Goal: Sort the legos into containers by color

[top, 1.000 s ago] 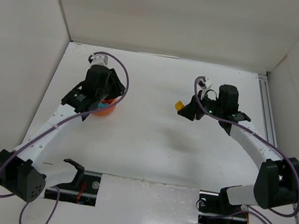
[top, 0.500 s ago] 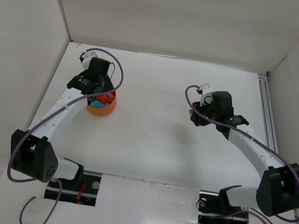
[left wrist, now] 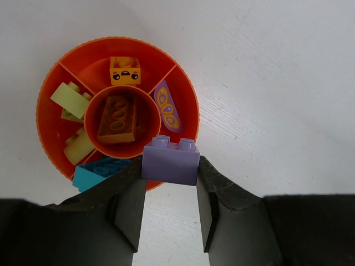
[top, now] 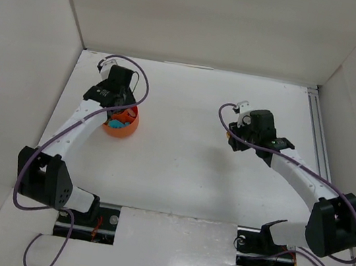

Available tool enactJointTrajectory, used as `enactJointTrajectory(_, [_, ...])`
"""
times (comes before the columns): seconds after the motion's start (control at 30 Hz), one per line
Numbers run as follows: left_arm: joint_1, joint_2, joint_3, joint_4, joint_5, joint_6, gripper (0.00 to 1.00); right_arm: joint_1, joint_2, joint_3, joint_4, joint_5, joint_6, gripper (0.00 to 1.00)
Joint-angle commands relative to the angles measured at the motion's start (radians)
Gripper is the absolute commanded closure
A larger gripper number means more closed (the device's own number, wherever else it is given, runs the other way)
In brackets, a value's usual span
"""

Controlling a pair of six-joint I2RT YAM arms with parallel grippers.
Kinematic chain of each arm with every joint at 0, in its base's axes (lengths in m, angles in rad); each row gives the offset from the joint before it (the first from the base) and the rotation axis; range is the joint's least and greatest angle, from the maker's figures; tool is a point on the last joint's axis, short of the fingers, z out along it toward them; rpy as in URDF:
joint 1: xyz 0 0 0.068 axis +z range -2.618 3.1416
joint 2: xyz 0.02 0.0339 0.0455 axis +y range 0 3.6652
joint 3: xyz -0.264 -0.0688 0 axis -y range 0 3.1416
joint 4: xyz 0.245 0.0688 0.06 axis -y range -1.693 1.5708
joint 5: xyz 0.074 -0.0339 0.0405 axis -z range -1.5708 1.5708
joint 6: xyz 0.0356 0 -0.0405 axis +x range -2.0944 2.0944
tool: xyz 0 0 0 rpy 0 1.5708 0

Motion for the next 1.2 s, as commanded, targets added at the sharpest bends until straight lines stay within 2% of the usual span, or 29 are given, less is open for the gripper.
enactJointTrajectory(0.0, [0.005,-0.018,0.041,-0.007,-0.029,0.011,1.0,0.01,-0.033,0.016,0.019,0.024,-0.011,0.85])
enactJointTrajectory(0.6, [0.005,-0.018,0.032,0.005,-0.038,0.0,1.0,0.01,-0.006,0.05,0.007,0.055,-0.048,0.85])
enactJointTrajectory(0.7, [0.005,-0.018,0.032,0.027,0.0,0.031,1.0,0.01,-0.006,0.05,0.016,0.055,-0.057,0.85])
enactJointTrajectory(0.8, [0.005,0.005,0.032,0.073,0.055,0.091,1.0,0.01,-0.006,0.041,0.016,0.046,-0.057,0.85])
enactJointTrajectory(1.17, [-0.015,0.155,0.122,0.055,0.022,0.112,1.0,0.0,0.013,0.041,0.016,0.027,-0.057,0.85])
